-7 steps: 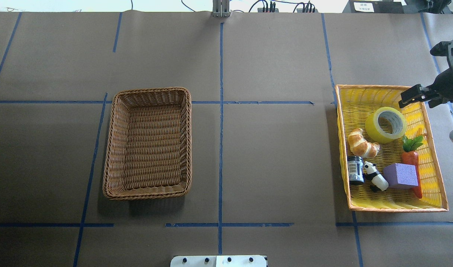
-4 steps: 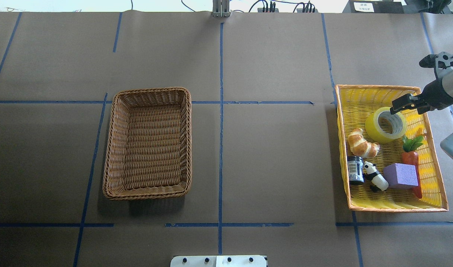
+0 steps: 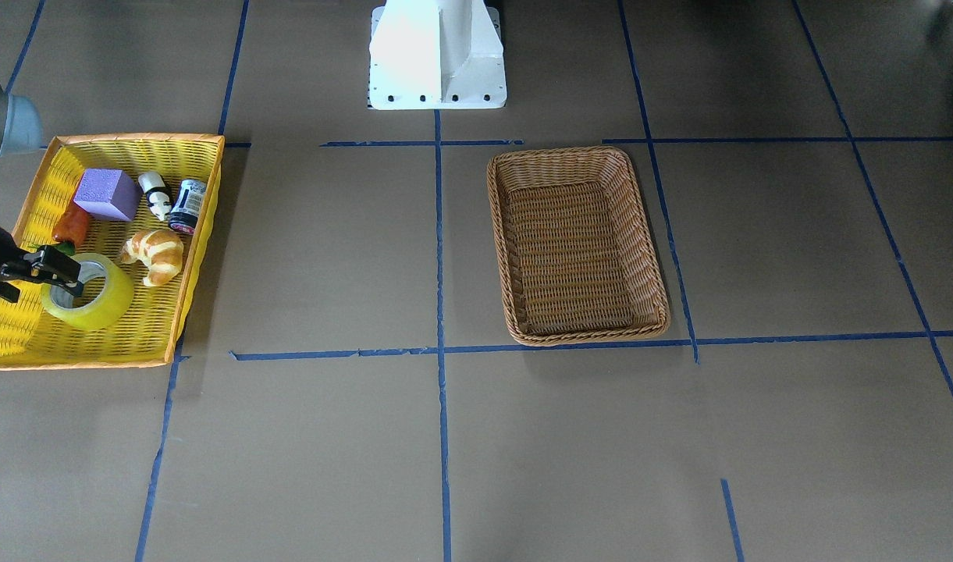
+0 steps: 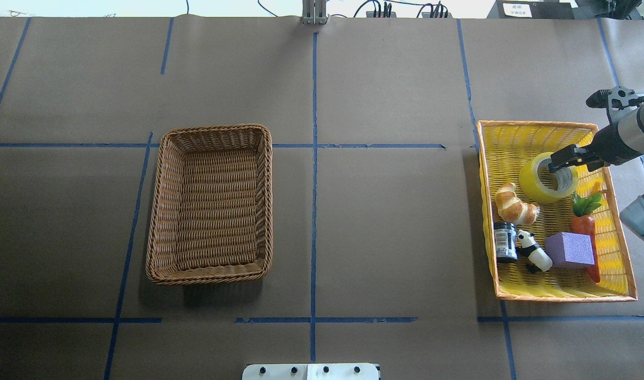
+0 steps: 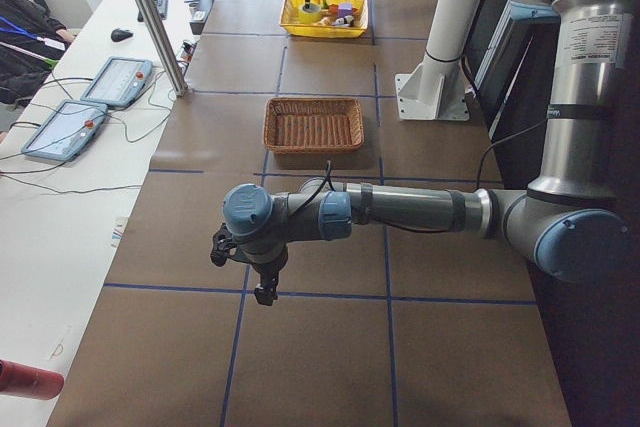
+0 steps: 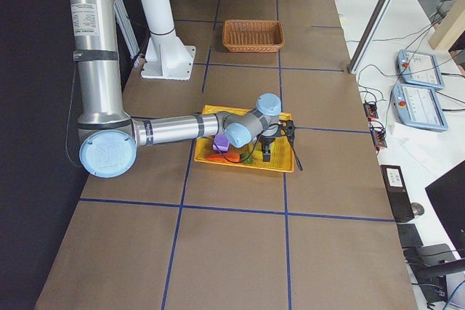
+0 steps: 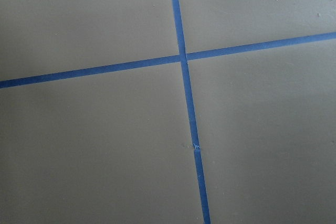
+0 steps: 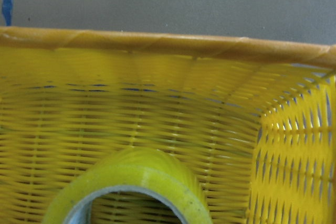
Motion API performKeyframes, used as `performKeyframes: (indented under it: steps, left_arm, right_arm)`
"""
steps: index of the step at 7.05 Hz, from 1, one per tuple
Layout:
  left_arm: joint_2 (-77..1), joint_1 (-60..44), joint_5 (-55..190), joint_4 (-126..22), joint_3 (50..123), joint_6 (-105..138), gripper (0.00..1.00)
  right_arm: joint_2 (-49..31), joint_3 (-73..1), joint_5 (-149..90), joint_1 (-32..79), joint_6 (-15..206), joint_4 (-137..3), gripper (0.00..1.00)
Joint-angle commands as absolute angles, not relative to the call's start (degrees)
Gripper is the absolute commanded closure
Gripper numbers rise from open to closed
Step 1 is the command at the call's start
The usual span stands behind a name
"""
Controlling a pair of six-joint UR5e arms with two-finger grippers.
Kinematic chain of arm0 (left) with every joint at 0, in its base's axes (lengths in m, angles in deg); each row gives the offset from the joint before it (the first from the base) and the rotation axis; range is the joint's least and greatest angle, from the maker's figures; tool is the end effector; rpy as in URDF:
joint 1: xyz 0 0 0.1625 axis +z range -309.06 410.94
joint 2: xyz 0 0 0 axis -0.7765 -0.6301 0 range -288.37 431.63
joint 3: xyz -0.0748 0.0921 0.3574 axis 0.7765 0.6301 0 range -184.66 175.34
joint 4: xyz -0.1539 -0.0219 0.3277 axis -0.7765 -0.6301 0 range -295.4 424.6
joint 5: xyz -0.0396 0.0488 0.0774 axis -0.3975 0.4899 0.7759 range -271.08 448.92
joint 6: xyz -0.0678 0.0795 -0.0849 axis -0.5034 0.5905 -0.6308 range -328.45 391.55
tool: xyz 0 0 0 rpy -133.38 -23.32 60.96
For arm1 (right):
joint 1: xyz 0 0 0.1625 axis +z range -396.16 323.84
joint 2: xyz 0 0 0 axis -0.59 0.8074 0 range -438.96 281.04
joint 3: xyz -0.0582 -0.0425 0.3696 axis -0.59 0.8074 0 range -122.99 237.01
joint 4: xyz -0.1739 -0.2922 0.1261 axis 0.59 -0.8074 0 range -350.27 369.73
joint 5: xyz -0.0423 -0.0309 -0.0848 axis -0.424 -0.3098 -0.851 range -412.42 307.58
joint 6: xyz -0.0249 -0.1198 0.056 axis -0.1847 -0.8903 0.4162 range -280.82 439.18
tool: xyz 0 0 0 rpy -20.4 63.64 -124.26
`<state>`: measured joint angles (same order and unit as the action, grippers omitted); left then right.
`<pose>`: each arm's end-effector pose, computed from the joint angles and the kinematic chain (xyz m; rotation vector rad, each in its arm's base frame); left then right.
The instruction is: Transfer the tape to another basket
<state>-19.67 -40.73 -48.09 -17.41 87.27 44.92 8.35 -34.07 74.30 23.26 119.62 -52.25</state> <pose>-0.0476 -0.4359 0.6197 0.0296 0.8242 0.1583 -0.2068 -0.4536 0.5557 0.0732 -0.8179 -0.0155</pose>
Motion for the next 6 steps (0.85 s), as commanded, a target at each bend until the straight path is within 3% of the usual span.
performKeyframes:
  steps: [1, 3, 4, 5, 6]
  left_arm:
    - [-19.69, -40.73, -48.10, -17.41, 87.28, 44.91, 0.00]
    - [-19.69, -40.73, -48.10, -17.41, 87.28, 44.91, 0.00]
    - [-19.69, -40.73, -48.10, -17.32, 87.28, 44.91, 0.00]
    - [-19.69, -40.73, -48.10, -17.32, 87.28, 44.91, 0.00]
    - [-19.69, -40.73, -48.10, -17.32, 87.19, 44.91, 0.00]
  right_arm:
    - [9.02, -33.96, 73.88, 22.12, 119.61, -52.32, 0.00]
    - [8.93, -32.91, 72.83, 21.41, 119.69, -52.33, 0.01]
    - [8.93, -32.81, 72.48, 21.41, 119.69, -52.33, 0.11]
    - [8.93, -32.64, 72.39, 21.41, 119.61, -52.33, 0.64]
    - [8.93, -32.64, 72.39, 21.41, 119.35, -52.33, 0.87]
